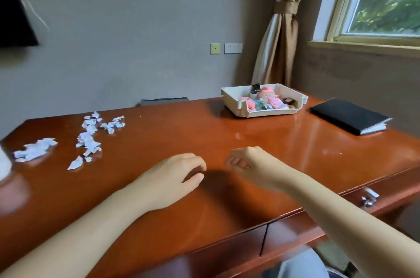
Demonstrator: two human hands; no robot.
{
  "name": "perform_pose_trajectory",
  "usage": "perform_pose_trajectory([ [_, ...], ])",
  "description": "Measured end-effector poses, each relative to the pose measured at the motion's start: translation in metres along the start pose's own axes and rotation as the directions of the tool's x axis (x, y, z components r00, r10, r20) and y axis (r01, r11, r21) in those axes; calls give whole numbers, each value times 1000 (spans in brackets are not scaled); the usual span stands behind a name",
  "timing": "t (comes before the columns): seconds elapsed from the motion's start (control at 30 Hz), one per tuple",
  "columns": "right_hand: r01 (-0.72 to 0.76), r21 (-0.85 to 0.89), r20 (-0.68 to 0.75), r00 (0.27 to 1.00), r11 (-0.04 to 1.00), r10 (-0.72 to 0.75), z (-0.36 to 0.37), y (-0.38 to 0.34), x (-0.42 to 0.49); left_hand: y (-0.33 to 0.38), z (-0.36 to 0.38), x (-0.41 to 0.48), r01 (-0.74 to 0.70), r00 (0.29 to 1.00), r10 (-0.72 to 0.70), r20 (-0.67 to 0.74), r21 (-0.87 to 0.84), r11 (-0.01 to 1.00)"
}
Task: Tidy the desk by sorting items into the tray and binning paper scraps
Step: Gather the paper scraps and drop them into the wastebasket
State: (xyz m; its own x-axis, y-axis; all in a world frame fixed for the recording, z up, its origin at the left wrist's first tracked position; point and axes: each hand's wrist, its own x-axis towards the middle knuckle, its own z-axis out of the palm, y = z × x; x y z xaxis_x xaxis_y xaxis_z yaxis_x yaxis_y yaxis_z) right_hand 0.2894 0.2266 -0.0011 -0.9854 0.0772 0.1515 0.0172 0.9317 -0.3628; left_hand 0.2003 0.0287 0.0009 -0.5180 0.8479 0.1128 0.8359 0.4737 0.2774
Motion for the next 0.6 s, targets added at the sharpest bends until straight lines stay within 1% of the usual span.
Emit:
perform_pose_trajectory([
  [0.07,49,32,34,998,998,-50,18,-15,20,-31,1,-16,99,992,-102,-68,-43,994],
  [0.13,89,54,76,993,995,-93,34,-31,40,-63,2,-33,190,971,-199,-136,-71,979],
  [0.23,166,49,137,976,985,-171,59,-52,68,-104,-1,-53,315,916,-324,-236,-77,946],
  [0.3,190,45,164,967,981,-195,75,-66,85,-128,-1,-64,406,865,-401,-302,-47,913],
  [0.4,208,49,128,969,977,-213,98,-87,108,-161,0,-76,504,796,-473,-377,-20,863],
  [0.5,238,33,84,967,971,-240,117,-108,131,-188,-3,-78,577,731,-553,-401,-71,814],
  [0.6,260,1,52,964,965,-260,137,-127,154,-214,-6,-72,639,679,-595,-430,-51,767],
])
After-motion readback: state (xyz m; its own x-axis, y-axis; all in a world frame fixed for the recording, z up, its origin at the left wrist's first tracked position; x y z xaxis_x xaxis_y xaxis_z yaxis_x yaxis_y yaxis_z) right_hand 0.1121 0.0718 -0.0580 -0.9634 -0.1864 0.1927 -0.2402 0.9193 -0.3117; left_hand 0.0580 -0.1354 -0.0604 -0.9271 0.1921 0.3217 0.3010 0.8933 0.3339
